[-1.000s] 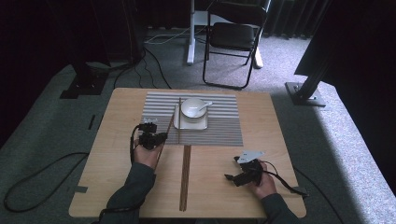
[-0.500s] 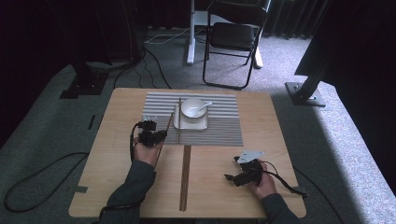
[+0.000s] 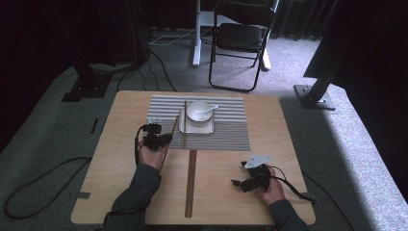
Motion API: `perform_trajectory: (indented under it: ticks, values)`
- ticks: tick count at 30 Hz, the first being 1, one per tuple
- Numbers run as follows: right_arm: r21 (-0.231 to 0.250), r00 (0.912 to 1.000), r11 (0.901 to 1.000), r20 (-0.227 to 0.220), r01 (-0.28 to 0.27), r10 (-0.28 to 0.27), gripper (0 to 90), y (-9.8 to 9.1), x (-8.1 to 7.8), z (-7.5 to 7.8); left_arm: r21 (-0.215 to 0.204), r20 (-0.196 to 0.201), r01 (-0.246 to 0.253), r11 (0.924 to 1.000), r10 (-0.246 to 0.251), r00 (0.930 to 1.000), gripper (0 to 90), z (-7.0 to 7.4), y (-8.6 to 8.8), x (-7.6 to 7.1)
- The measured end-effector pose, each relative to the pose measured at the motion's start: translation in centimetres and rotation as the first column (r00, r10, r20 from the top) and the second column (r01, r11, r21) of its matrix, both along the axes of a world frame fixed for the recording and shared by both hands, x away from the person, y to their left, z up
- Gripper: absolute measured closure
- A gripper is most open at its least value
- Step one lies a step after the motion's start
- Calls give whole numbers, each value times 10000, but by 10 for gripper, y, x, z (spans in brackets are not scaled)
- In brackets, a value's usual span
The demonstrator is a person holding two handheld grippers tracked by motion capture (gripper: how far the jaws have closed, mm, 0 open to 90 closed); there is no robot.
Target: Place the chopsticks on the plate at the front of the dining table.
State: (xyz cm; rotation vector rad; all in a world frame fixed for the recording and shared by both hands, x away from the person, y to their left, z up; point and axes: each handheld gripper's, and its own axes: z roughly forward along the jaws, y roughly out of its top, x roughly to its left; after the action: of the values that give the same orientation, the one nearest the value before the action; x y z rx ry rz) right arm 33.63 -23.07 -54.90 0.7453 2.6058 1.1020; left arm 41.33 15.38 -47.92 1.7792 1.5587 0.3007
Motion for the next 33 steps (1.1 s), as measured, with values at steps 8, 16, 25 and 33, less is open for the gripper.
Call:
perform_trajectory:
  ticks: [8,16,25,33]
  values:
    - [11,10000,10000,3,3,-3,116,0,0,0,18,-42,-49,10000,50,10000,845,0,0,3]
    - [14,10000,10000,3,6,-6,116,0,0,0,25,-118,-119,9999,119,9999,845,-3,0,7]
    - [13,10000,10000,-1,7,-7,116,0,0,0,59,-151,-105,9999,106,9998,845,-3,0,10]
    - [20,10000,10000,-2,13,-13,116,0,0,0,60,-173,-126,9999,127,9998,844,-3,-3,15]
